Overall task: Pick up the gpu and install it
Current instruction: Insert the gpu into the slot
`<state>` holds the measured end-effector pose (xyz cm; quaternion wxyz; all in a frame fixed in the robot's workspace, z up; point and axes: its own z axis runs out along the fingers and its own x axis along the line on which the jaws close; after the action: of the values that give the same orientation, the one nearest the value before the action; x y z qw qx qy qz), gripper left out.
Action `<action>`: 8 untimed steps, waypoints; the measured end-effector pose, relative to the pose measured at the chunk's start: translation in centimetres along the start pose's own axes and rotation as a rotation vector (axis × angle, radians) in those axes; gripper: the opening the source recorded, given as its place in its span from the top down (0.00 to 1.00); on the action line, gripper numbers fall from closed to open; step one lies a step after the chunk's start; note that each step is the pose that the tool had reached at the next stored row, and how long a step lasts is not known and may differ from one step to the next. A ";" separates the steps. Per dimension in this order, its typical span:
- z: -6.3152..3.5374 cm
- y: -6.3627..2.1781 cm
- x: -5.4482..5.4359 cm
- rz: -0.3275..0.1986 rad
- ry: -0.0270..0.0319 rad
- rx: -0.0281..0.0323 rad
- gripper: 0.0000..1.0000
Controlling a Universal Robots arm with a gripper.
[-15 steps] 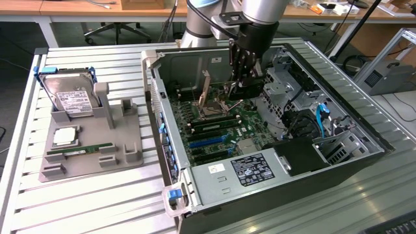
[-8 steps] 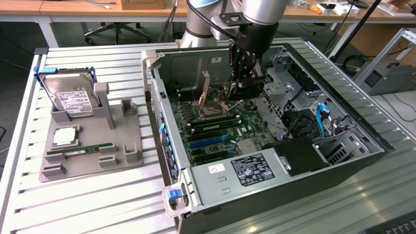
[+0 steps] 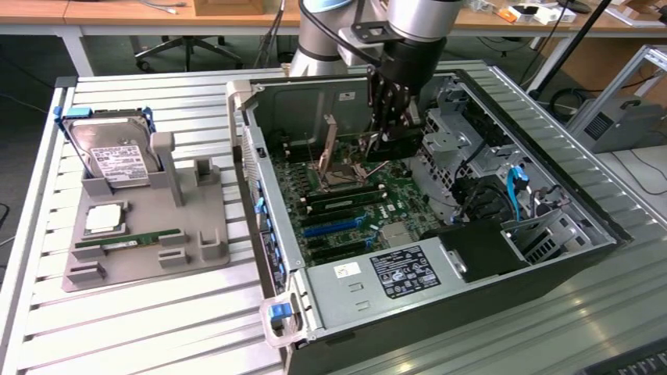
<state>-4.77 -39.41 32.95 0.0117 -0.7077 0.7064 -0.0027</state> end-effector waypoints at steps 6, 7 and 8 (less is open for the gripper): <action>0.12 0.00 0.0 0.000 0.0000 0.0000 0.73; 0.16 0.00 0.0 0.000 -0.0001 0.0000 0.73; 0.18 0.00 0.0 0.000 0.0000 0.0000 0.73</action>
<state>-4.77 -39.45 32.76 0.0117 -0.7077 0.7064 -0.0027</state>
